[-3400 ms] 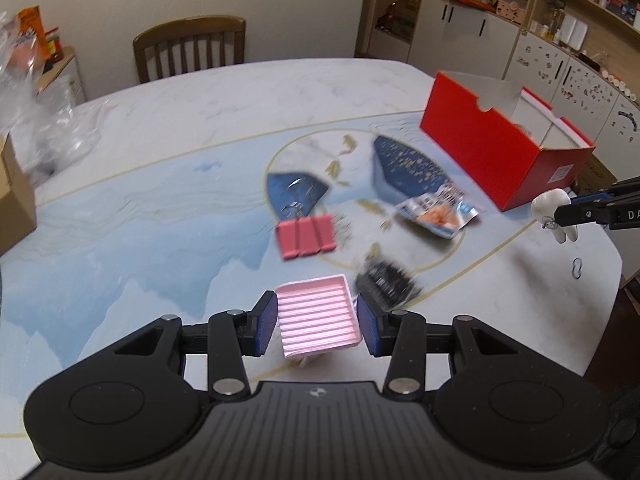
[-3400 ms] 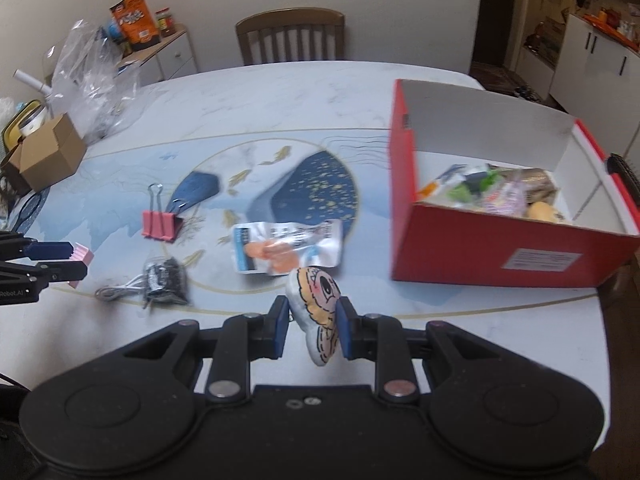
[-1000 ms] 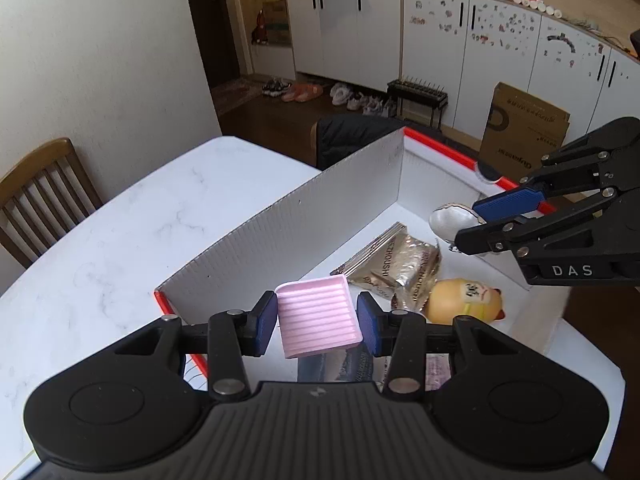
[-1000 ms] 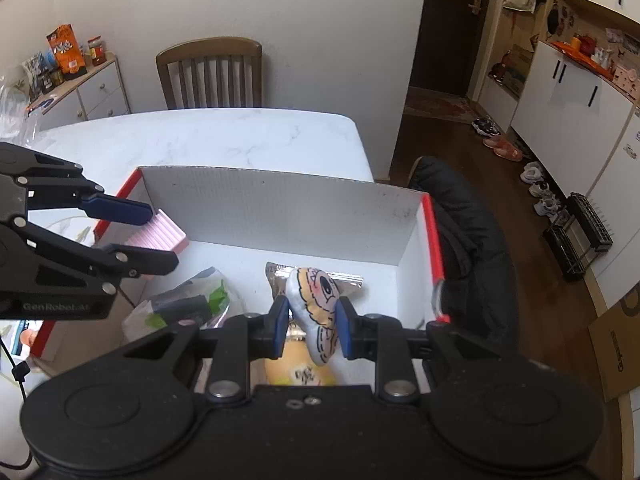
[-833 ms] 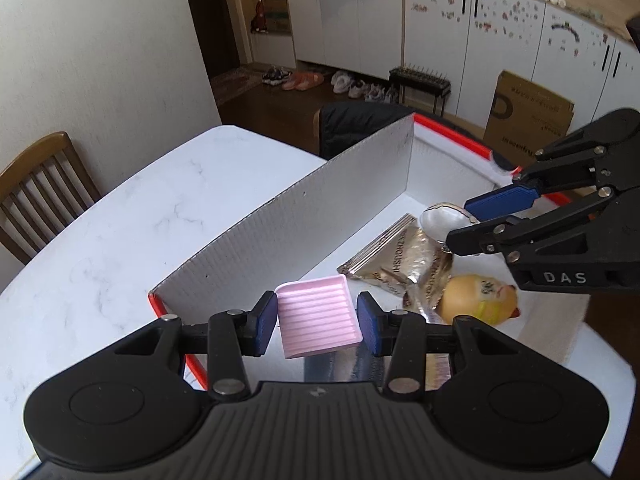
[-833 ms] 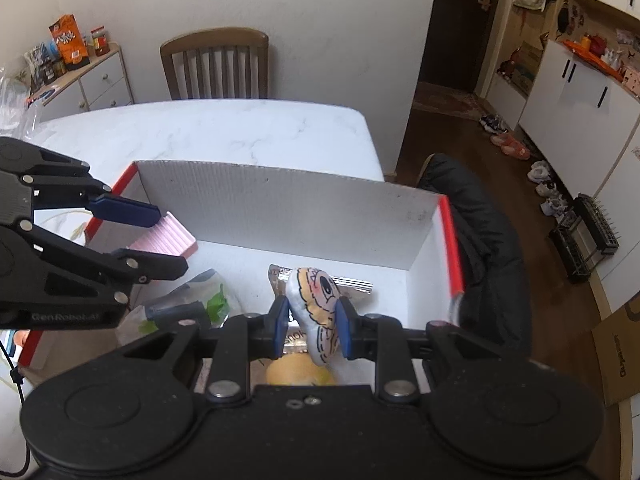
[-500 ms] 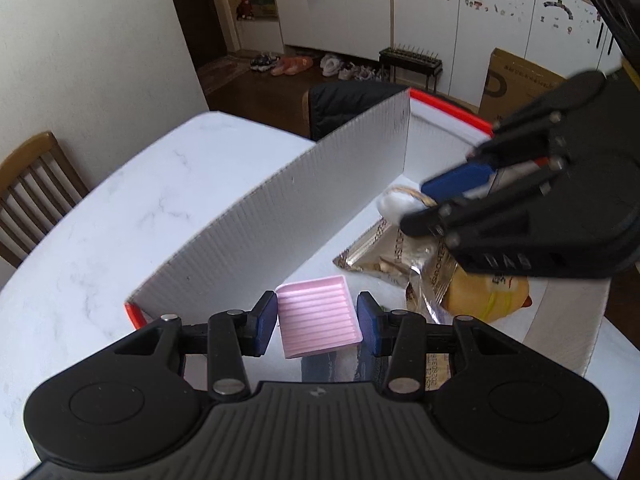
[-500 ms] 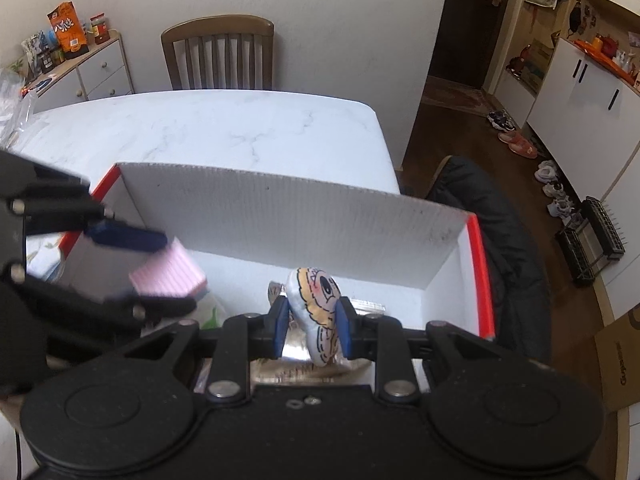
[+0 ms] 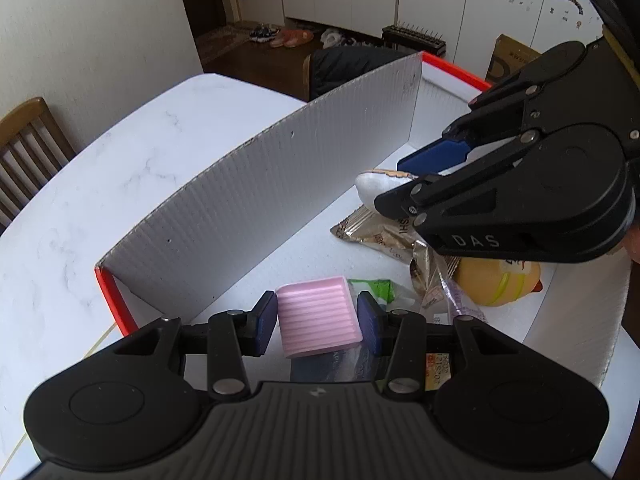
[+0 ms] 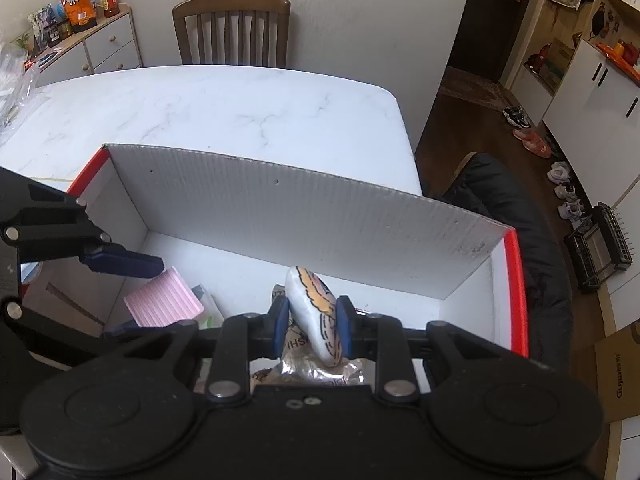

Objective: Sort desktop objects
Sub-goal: 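Lower and open the left gripper releasing the notes while the right releases the cartoon packet, then withdraw both open grippers from the shoebox back over the table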

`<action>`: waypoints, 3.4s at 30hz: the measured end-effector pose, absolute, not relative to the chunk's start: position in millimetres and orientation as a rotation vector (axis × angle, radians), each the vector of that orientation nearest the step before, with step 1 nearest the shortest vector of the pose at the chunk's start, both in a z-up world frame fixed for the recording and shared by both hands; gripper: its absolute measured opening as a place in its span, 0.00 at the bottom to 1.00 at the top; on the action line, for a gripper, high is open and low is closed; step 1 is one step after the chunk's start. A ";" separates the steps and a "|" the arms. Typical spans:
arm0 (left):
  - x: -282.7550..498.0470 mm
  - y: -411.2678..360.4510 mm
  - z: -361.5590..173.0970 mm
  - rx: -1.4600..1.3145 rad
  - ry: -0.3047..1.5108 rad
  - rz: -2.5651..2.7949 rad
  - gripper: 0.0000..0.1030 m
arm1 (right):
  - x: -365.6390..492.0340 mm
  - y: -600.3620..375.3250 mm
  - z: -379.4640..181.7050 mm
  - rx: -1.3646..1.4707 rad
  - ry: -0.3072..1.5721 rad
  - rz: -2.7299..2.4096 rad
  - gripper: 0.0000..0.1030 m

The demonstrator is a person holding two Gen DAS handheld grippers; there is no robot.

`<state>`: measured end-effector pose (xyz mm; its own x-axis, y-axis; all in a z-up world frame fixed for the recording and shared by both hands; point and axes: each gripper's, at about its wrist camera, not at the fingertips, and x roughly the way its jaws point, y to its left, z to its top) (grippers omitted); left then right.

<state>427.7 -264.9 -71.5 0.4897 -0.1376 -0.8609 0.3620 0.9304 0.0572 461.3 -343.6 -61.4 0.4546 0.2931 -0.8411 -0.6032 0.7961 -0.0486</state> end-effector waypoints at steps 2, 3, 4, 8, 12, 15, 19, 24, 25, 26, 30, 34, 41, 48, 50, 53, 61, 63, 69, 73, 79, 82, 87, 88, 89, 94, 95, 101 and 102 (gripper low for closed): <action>428.5 -265.2 -73.0 0.247 1.021 -0.312 0.42 | 463.0 -342.2 -61.8 -0.368 0.952 0.569 0.24; 429.1 -265.8 -73.7 0.249 1.025 -0.313 0.42 | 463.6 -341.8 -62.0 -0.368 0.953 0.570 0.24; 429.5 -266.2 -74.3 0.249 1.028 -0.315 0.42 | 464.5 -341.6 -62.4 -0.367 0.955 0.570 0.24; 430.2 -267.1 -75.6 0.252 1.030 -0.317 0.42 | 465.8 -341.3 -63.0 -0.366 0.962 0.572 0.26; 429.4 -267.3 -74.9 0.249 1.026 -0.316 0.42 | 466.3 -342.2 -64.5 -0.360 0.976 0.573 0.30; 427.5 -268.1 -73.2 0.251 1.017 -0.313 0.43 | 464.8 -344.7 -65.2 -0.355 0.979 0.569 0.33; 422.8 -268.1 -67.5 0.244 0.990 -0.311 0.53 | 462.0 -350.0 -62.3 -0.329 0.973 0.573 0.51; 416.0 -265.4 -56.8 0.206 0.958 -0.316 0.66 | 456.4 -357.1 -51.9 -0.309 0.944 0.585 0.63; 414.2 -265.3 -54.7 0.202 0.953 -0.315 0.66 | 454.7 -358.7 -49.4 -0.307 0.939 0.590 0.64; 412.4 -265.4 -52.6 0.201 0.948 -0.316 0.66 | 453.1 -360.2 -47.0 -0.304 0.934 0.593 0.66; 403.9 -264.7 -44.9 0.182 0.931 -0.320 0.69 | 446.7 -365.7 -37.6 -0.285 0.918 0.603 0.69; 392.8 -262.5 -36.2 0.154 0.914 -0.328 0.69 | 437.4 -373.4 -30.3 -0.265 0.907 0.616 0.72; 370.5 -255.7 -22.5 0.111 0.888 -0.335 0.69 | 417.4 -386.4 -17.6 -0.223 0.886 0.629 0.80; 348.1 -241.7 -7.5 0.050 0.863 -0.332 0.69 | 393.1 -390.8 -4.3 -0.213 0.851 0.648 0.84; 342.3 -238.9 -3.7 0.042 0.852 -0.327 0.69 | 387.7 -390.9 -1.1 -0.200 0.842 0.646 0.85; 331.4 -235.7 1.6 0.041 0.836 -0.325 0.69 | 378.3 -390.4 1.7 -0.184 0.832 0.636 0.87; 293.6 -219.1 5.5 0.013 0.799 -0.317 0.77 | 345.4 -382.9 6.4 -0.189 0.812 0.630 0.91; 284.6 -212.9 5.9 0.008 0.794 -0.312 0.77 | 338.2 -379.0 8.2 -0.184 0.803 0.632 0.93; 258.7 -186.0 8.3 -0.017 0.784 -0.295 0.84 | 314.9 -364.3 12.9 -0.164 0.778 0.614 0.93; 237.7 -168.7 7.7 -0.018 0.772 -0.302 0.99 | 297.4 -350.1 13.6 -0.164 0.774 0.618 0.94; 208.5 -136.4 3.5 -0.050 0.776 -0.291 0.99 | 271.3 -328.5 12.2 -0.165 0.768 0.610 0.97; 193.2 -120.5 0.6 -0.051 0.783 -0.282 0.99 | 258.0 -317.4 10.3 -0.166 0.770 0.608 0.97; 168.0 -96.4 -6.9 -0.055 0.794 -0.273 0.99 | 236.5 -297.4 4.8 -0.172 0.773 0.601 0.97; 163.5 -91.5 -8.8 -0.053 0.798 -0.267 0.99 | 232.9 -293.4 3.8 -0.173 0.774 0.598 0.97; 159.7 -86.4 -10.4 -0.051 0.802 -0.263 0.99 | 230.1 -289.3 2.3 -0.172 0.776 0.595 0.97; 139.7 -60.2 -18.1 -0.049 0.808 -0.241 0.99 | 215.5 -268.9 -6.6 -0.174 0.791 0.586 0.97; 135.6 -55.0 -19.6 -0.050 0.810 -0.236 0.99 | 213.3 -265.4 -8.5 -0.174 0.793 0.585 0.97; 113.5 -25.1 -33.4 -0.048 0.834 -0.206 0.99 | 202.4 -243.3 -19.4 -0.190 0.807 0.578 0.97; 110.6 -20.7 -35.9 -0.054 0.841 -0.207 0.99 | 201.1 -239.6 -21.5 -0.194 0.811 0.578 0.97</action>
<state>110.6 -20.7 -35.9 0.6482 -0.2032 -0.7338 0.1602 0.9786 -0.1295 201.1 -239.6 -21.5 0.5452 0.4118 -0.7302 -0.5559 0.8295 0.0527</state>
